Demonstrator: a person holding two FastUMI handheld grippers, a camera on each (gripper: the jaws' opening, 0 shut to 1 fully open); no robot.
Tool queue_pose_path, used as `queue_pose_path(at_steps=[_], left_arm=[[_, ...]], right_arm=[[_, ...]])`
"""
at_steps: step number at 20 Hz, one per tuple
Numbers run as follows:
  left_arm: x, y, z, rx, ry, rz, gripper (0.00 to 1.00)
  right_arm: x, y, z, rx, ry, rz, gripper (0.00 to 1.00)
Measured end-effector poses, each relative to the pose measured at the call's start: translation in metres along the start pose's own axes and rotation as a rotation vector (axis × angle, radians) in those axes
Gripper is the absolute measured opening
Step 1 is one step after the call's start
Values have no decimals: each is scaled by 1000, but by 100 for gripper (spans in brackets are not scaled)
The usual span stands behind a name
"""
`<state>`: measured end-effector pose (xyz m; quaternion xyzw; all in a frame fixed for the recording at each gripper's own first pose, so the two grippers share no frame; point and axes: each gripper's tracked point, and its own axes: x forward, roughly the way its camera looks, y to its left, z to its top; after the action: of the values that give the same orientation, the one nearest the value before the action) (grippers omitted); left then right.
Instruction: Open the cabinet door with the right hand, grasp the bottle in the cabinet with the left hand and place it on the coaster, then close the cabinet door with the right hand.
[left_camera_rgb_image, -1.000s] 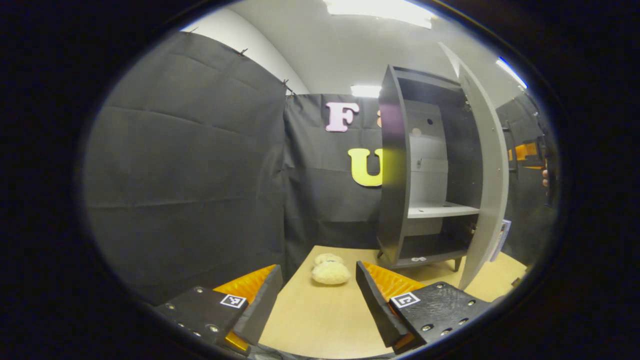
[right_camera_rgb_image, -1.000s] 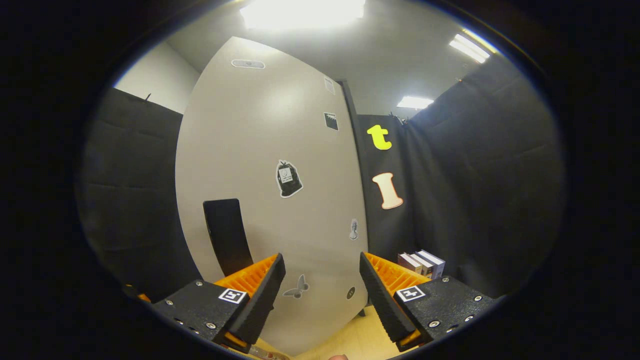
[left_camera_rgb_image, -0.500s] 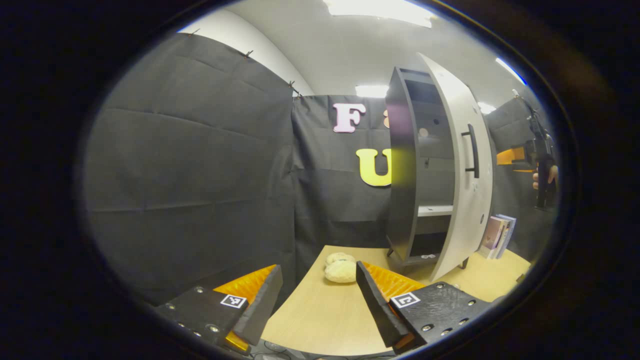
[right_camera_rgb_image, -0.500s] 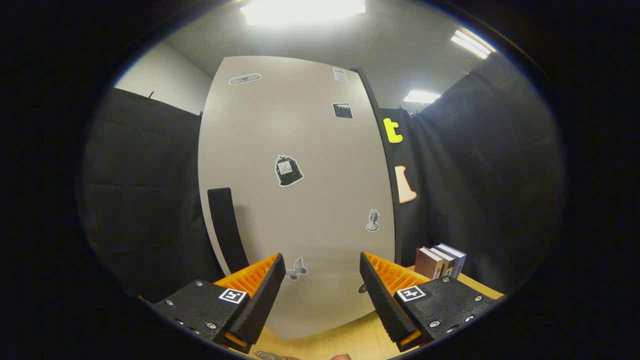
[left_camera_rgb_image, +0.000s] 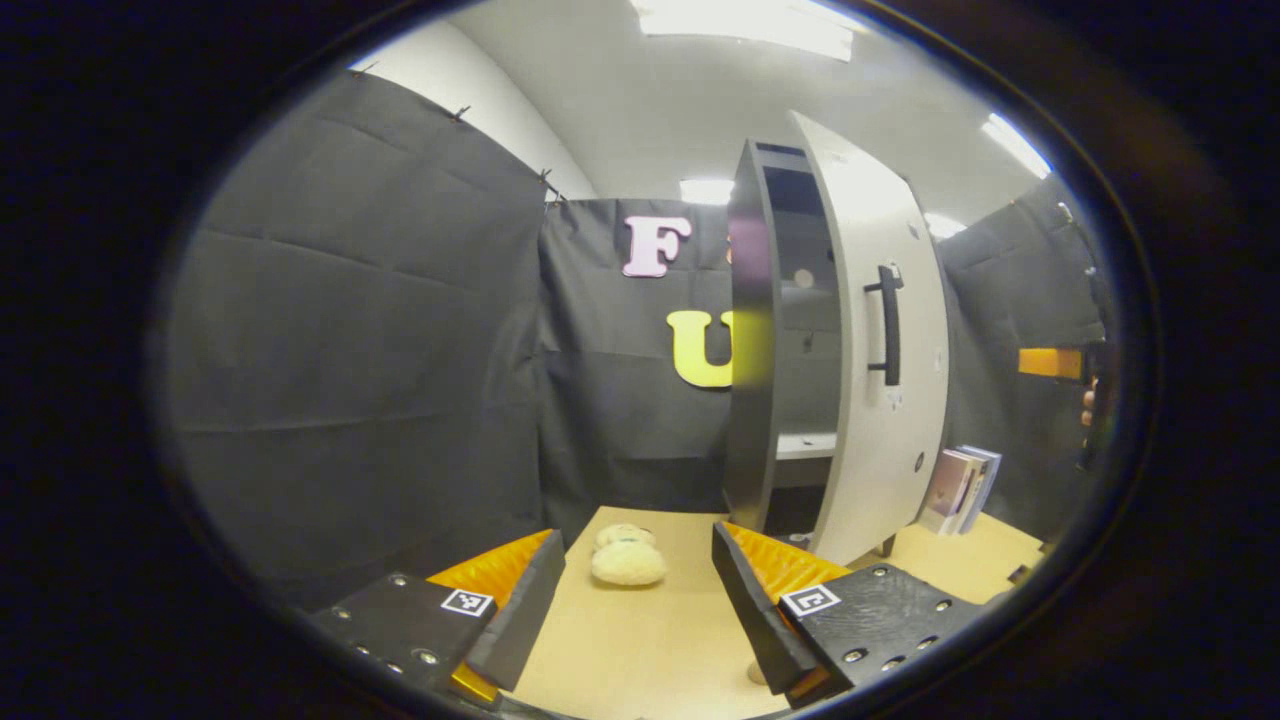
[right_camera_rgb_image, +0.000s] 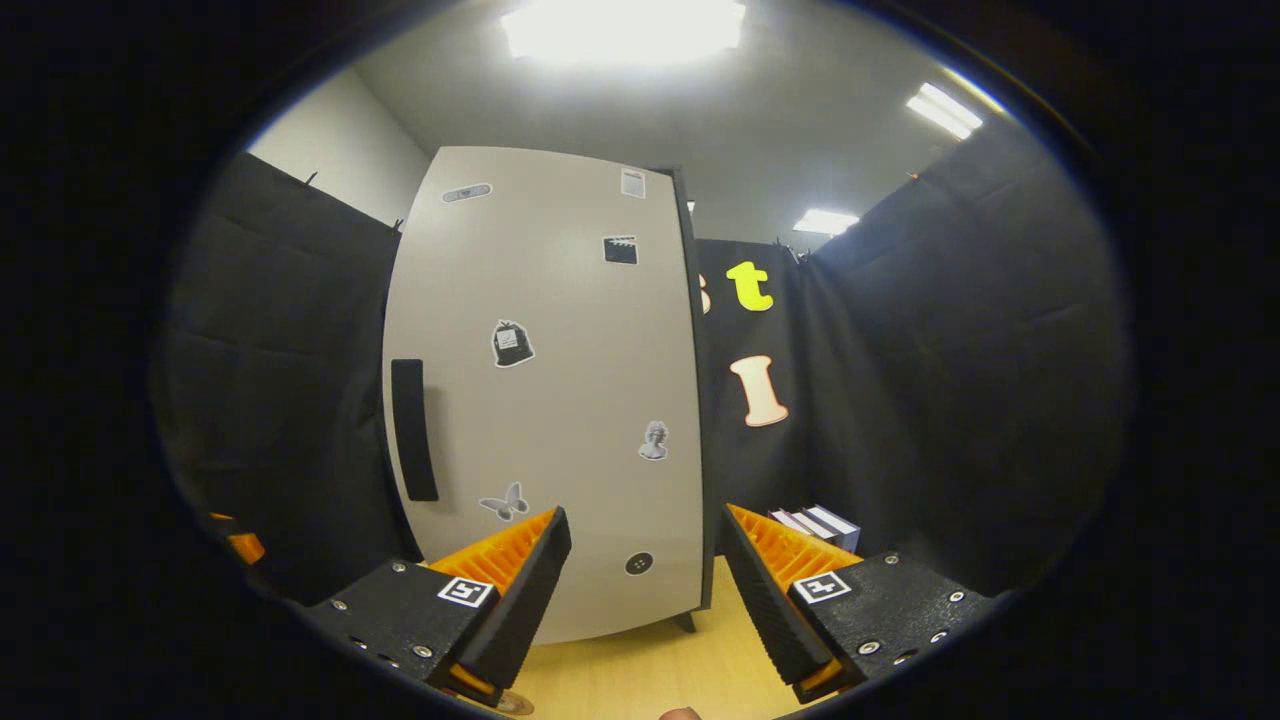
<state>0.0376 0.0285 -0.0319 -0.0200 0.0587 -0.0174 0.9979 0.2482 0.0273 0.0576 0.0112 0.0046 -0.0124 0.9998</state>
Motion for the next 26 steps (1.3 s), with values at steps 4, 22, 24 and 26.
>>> queue_pose_path(at_steps=[4, 22, 24, 26], left_arm=[[4, -32, 16, 1, -24, -8, 87], [0, -96, 28, 23, -44, 9, 87], [1, -97, 30, 29, -48, 11, 87], [2, -99, 30, 35, -49, 8, 88]], right_arm=[[-14, -41, -5, -3, 5, -5, 93], [-33, -101, -52, 16, 66, 8, 93], [-34, -102, -52, 12, 61, 9, 93], [-35, -101, -52, 14, 61, 14, 93]])
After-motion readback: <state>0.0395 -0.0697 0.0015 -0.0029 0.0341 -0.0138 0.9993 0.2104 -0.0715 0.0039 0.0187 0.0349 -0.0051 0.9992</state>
